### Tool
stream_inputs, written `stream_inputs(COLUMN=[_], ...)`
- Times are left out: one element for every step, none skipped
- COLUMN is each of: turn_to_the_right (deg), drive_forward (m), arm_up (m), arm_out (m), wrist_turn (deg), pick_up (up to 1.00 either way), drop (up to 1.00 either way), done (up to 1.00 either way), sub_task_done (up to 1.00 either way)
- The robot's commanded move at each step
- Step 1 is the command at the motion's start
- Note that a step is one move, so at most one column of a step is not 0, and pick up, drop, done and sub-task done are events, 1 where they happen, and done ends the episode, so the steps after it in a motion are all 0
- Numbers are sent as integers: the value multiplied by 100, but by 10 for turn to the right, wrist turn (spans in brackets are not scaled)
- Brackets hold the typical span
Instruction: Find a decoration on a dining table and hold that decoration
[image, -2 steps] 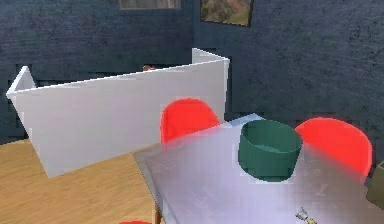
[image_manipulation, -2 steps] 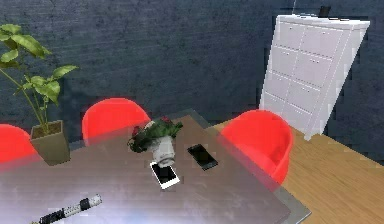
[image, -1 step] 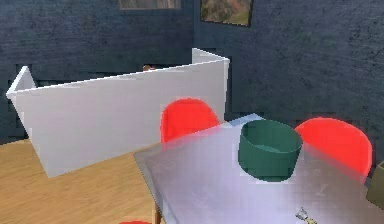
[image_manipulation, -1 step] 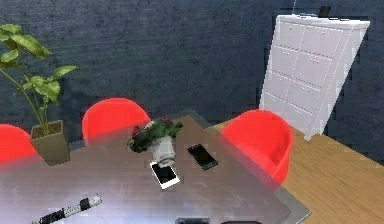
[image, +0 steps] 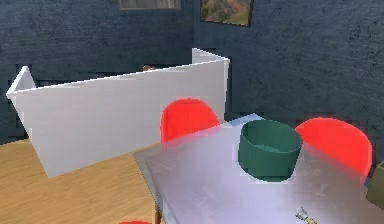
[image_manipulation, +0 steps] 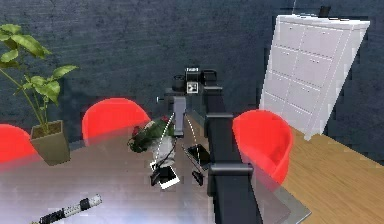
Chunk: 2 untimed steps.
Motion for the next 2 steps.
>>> stream_inputs(turn_to_the_right=[0,0], drive_forward=[0,0], arm_up=[0,0], arm_out=[0,0], wrist_turn=[450,450], pick_up=[0,0], drop=[0,0], done=[0,0], sub_task_done=[0,0])
